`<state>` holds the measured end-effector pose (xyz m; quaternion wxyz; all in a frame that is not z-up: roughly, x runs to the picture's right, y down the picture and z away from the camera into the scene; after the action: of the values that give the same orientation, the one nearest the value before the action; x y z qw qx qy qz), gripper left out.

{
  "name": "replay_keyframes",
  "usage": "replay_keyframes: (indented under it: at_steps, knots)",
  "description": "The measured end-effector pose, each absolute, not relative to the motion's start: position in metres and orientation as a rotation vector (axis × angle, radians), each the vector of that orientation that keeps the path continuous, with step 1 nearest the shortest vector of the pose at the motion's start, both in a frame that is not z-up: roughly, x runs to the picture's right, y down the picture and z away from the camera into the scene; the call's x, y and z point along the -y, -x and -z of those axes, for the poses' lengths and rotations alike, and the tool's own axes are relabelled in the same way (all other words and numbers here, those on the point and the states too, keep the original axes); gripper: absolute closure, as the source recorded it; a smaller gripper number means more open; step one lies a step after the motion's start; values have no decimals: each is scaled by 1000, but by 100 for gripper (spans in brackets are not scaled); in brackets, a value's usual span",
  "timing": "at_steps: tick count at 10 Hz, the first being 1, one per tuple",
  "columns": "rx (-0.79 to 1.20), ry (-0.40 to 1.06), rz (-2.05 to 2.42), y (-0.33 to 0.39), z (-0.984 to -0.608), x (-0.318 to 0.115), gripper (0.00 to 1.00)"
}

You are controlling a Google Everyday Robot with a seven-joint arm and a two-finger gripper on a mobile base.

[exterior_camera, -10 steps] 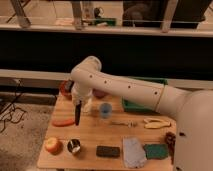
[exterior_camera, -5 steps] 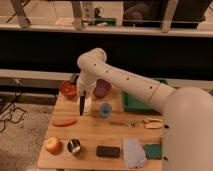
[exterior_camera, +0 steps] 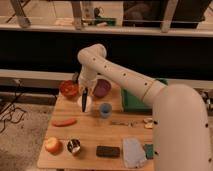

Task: Wipe red bowl with brush

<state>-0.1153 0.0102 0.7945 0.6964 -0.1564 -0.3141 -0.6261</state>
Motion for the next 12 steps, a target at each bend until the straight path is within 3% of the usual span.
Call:
replay_keyframes:
  at_steps: [12]
  knots:
    - [736,359,1443,150,-817,0,81]
